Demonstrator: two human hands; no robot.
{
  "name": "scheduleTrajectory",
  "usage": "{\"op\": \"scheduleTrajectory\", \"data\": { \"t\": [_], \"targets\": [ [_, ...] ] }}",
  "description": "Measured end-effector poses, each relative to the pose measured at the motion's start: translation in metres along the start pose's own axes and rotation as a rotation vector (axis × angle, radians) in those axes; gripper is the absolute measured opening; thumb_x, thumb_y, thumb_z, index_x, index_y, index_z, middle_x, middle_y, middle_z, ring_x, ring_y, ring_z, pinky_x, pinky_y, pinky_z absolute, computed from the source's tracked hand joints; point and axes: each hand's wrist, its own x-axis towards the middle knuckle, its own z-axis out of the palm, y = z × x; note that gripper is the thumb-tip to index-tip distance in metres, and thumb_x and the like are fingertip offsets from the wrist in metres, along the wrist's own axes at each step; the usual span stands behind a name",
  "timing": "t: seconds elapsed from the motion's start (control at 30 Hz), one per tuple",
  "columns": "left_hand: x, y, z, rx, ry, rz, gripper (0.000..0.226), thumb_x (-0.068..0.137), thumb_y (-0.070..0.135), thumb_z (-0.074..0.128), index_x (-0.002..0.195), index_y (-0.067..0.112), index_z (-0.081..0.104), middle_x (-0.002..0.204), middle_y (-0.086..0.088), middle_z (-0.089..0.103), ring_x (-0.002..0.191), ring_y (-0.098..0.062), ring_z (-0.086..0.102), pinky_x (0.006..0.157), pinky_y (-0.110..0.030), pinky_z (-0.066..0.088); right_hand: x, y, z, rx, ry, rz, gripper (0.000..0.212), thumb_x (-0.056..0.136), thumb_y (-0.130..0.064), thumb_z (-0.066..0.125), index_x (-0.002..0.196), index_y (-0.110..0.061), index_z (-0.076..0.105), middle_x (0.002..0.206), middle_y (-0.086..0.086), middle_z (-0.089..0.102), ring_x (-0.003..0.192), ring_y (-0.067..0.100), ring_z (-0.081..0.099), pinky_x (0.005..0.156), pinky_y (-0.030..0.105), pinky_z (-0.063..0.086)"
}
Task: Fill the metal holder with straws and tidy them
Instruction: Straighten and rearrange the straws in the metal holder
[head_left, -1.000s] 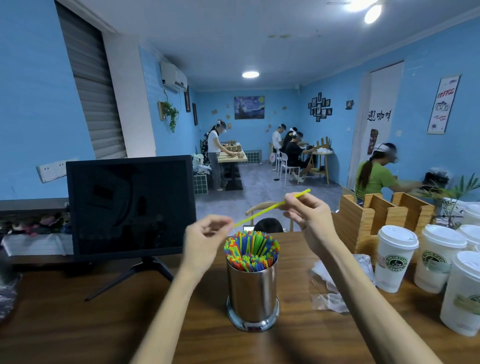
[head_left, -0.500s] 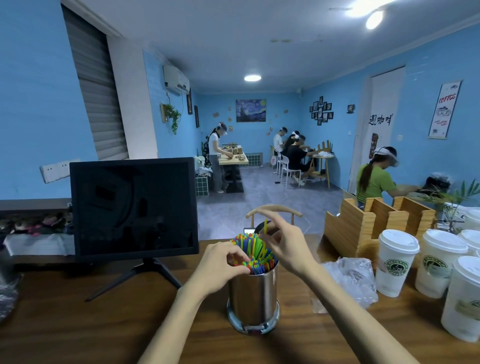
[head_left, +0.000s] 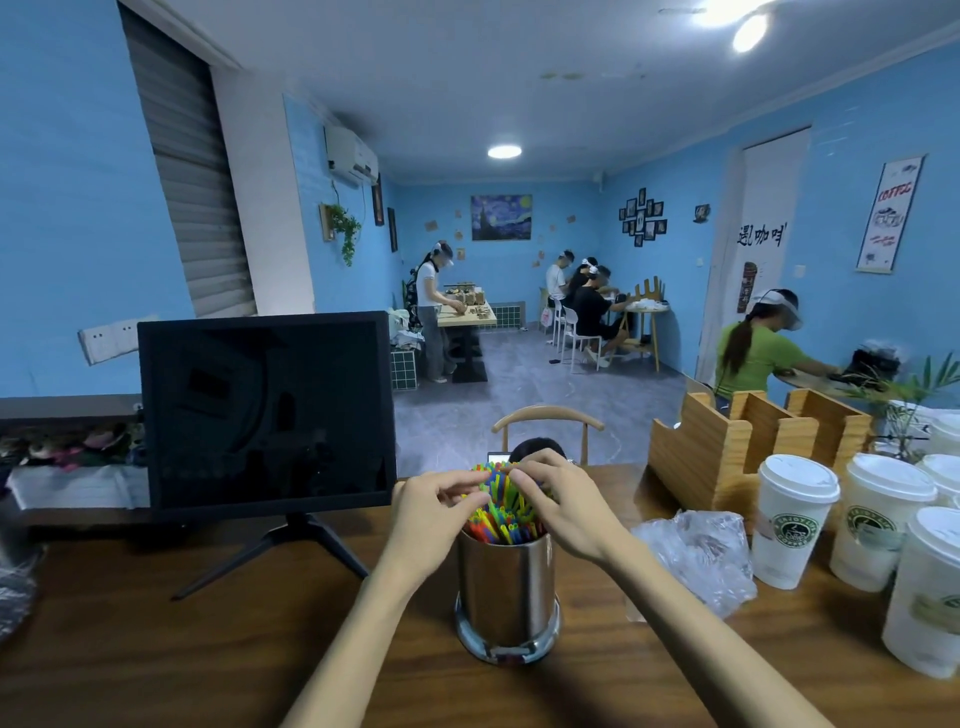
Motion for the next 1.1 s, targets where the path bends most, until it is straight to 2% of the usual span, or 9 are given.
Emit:
{"op": "scheduleTrajectory", "data": {
  "t": [0.17,0.33,0.47,0.57,0.67,0.73,0.9,1.0,1.1],
  "targets": [
    [0.003,0.003,0.001,-0.097,0.152,0.003,0.017,0.075,0.012,0.089,0.088,0.02,0.083,0.076,0.016,0.076,0.072,0.0,0.072,0.069,-0.014,0.054,-0.003,-0.007,-0.002,0.053,-0.048,-0.016,0.035,0.106,-0.044,0.047,0.117,-0.024,0.073,0.112,-0.008,0.061,0.105,0.005,0.058,0.093,0.029,0.046],
    [0.0,-0.006,0.003,0.032,0.216,0.08,0.017,0.066,0.022,0.094,0.076,0.028,0.082,0.068,0.013,0.07,0.066,-0.004,0.064,0.064,-0.011,0.045,-0.009,-0.014,0.0,0.074,-0.092,-0.092,0.03,0.097,-0.049,0.063,0.118,-0.031,0.073,0.111,-0.01,0.061,0.105,0.003,0.057,0.091,0.018,0.042],
    [-0.001,-0.011,0.005,0.061,0.12,0.08,0.021,0.065,0.028,0.095,0.067,0.037,0.076,0.067,0.02,0.065,0.065,-0.004,0.055,0.063,-0.018,0.04,-0.01,-0.016,0.011,0.048,-0.093,-0.133,0.035,0.085,-0.056,0.072,0.104,-0.028,0.075,0.099,-0.013,0.061,0.094,0.003,0.054,0.083,0.02,0.043],
    [-0.004,-0.011,0.0,0.112,-0.019,0.113,0.014,0.073,0.035,0.089,0.079,0.041,0.078,0.077,0.025,0.067,0.081,-0.004,0.056,0.073,-0.024,0.041,-0.009,-0.015,0.015,0.003,-0.032,-0.13,0.027,0.09,-0.05,0.067,0.094,-0.025,0.074,0.092,-0.012,0.062,0.086,0.005,0.054,0.076,0.025,0.042],
    [-0.007,-0.016,-0.011,0.182,-0.167,0.115,0.03,0.07,0.045,0.087,0.097,0.047,0.073,0.093,0.019,0.064,0.098,-0.004,0.056,0.084,-0.021,0.044,-0.007,-0.014,0.013,-0.025,0.002,-0.126,0.017,0.093,-0.036,0.069,0.09,-0.02,0.07,0.088,-0.008,0.061,0.083,0.01,0.054,0.071,0.027,0.038],
    [-0.008,-0.021,-0.013,0.216,-0.218,0.102,0.034,0.067,0.043,0.089,0.096,0.046,0.072,0.097,0.018,0.06,0.102,-0.004,0.054,0.087,-0.02,0.043,-0.007,-0.014,0.012,-0.015,-0.005,-0.125,0.012,0.094,-0.031,0.069,0.096,-0.019,0.068,0.092,-0.007,0.064,0.087,0.01,0.056,0.074,0.027,0.04],
    [-0.009,-0.026,-0.009,0.195,-0.173,0.101,0.02,0.071,0.035,0.09,0.086,0.043,0.08,0.093,0.019,0.063,0.099,-0.006,0.057,0.089,-0.023,0.045,-0.011,-0.017,0.01,0.081,-0.038,-0.12,0.027,0.1,-0.023,0.061,0.127,-0.023,0.059,0.107,-0.01,0.072,0.101,0.007,0.063,0.087,0.022,0.046],
    [-0.009,-0.027,-0.008,0.184,-0.164,0.096,0.018,0.076,0.03,0.087,0.087,0.043,0.081,0.092,0.023,0.065,0.095,-0.006,0.057,0.085,-0.02,0.044,-0.012,-0.013,0.012,0.056,-0.019,-0.164,0.02,0.102,-0.024,0.057,0.12,-0.021,0.064,0.105,-0.01,0.072,0.098,0.01,0.064,0.088,0.026,0.049],
    [-0.008,-0.026,-0.004,0.237,-0.084,0.13,0.018,0.076,0.031,0.088,0.091,0.038,0.082,0.081,0.026,0.066,0.088,-0.003,0.056,0.076,-0.015,0.042,-0.015,-0.005,0.016,-0.032,0.024,-0.167,0.025,0.101,-0.043,0.051,0.107,-0.028,0.071,0.105,-0.012,0.068,0.099,0.01,0.06,0.087,0.036,0.05]
  ]
}}
